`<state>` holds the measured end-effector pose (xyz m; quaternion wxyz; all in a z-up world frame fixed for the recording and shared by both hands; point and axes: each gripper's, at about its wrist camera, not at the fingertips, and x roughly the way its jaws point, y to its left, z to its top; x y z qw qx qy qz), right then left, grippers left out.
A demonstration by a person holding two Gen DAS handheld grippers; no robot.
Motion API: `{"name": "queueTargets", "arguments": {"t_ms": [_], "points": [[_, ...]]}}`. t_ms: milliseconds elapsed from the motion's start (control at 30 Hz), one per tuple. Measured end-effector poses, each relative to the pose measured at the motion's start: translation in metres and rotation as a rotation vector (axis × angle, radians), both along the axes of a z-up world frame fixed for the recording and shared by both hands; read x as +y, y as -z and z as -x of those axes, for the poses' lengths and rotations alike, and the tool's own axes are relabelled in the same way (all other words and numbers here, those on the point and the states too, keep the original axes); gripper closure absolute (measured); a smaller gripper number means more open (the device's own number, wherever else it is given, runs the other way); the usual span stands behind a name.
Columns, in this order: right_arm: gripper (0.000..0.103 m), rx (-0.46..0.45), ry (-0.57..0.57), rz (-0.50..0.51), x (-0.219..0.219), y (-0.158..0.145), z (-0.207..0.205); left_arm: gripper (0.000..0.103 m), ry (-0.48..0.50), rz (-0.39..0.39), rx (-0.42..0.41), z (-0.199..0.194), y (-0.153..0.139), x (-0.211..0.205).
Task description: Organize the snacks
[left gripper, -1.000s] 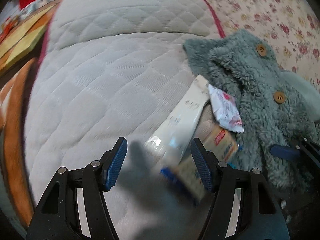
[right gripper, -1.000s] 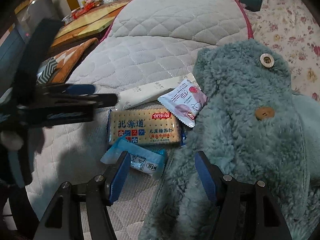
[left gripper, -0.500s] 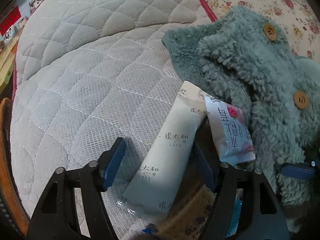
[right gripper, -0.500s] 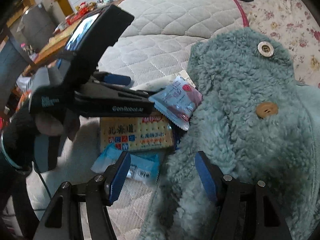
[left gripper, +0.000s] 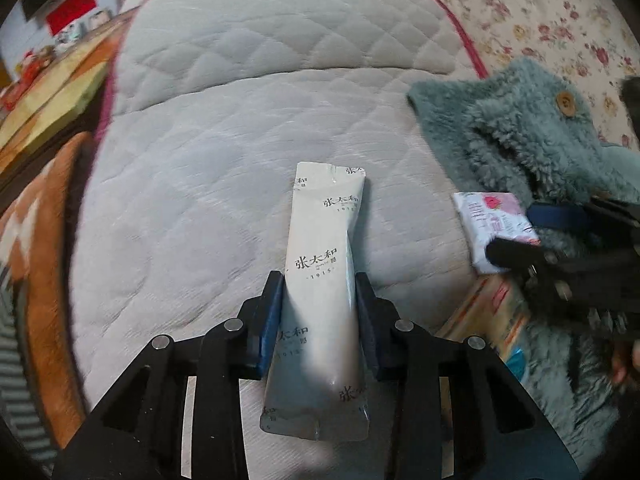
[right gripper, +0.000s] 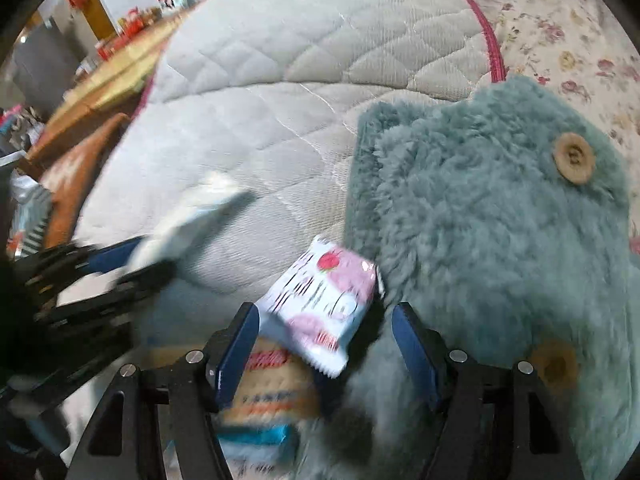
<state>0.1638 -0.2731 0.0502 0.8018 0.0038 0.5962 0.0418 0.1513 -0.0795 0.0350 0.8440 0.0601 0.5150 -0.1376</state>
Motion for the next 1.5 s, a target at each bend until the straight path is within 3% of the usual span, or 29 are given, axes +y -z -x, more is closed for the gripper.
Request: {"name": "queueTargets", "arguments": {"t_ms": [200,300,400,667,833,1067,1200,1233,1267,1367,1433,1500], "points": [[0.036,0.048,-0.050,0.028,0.007,0.022,-0.023,0.069,-0.067,-0.018,-0.036,0.020,-0.004,0.024],[0.044,0.041,-0.102,0.054,0.013,0.024,-0.021,0.069,-0.083,-0.009,-0.032,0.025,-0.001,0.030],[0.050,0.033,-0.106,-0.038,0.014,0.017,-0.016,0.069,-0.095,0.002,-0.026,0.034,0.000,0.035],[0.051,0.037,-0.257,-0.237,0.066,0.000,0.013,0.069,-0.182,0.005,-0.039,0.058,-0.006,0.066],[0.049,0.041,-0.314,-0.187,0.098,0.014,0.020,0.069,-0.238,-0.015,-0.041,0.070,-0.004,0.086],[0.039,0.025,-0.325,0.010,0.115,0.015,0.022,0.069,-0.263,-0.029,-0.036,0.078,0.004,0.089],[0.039,0.029,-0.293,-0.015,0.107,0.016,0.018,0.069,-0.268,-0.037,-0.031,0.078,0.011,0.087],[0.042,0.033,-0.301,-0.027,0.105,0.015,0.020,0.069,-0.270,-0.036,-0.033,0.078,0.011,0.087],[0.057,0.037,-0.311,-0.055,0.105,0.015,0.021,0.069,-0.271,-0.034,-0.034,0.078,0.011,0.087],[0.076,0.024,-0.303,-0.131,0.101,0.008,0.024,0.069,-0.272,-0.026,-0.036,0.082,0.008,0.090],[0.080,0.017,-0.311,-0.157,0.102,0.002,0.028,0.070,-0.276,-0.029,-0.047,0.085,0.005,0.091],[0.081,0.013,-0.318,-0.177,0.107,-0.003,0.034,0.080,-0.280,-0.024,-0.059,0.090,0.000,0.094]]}}
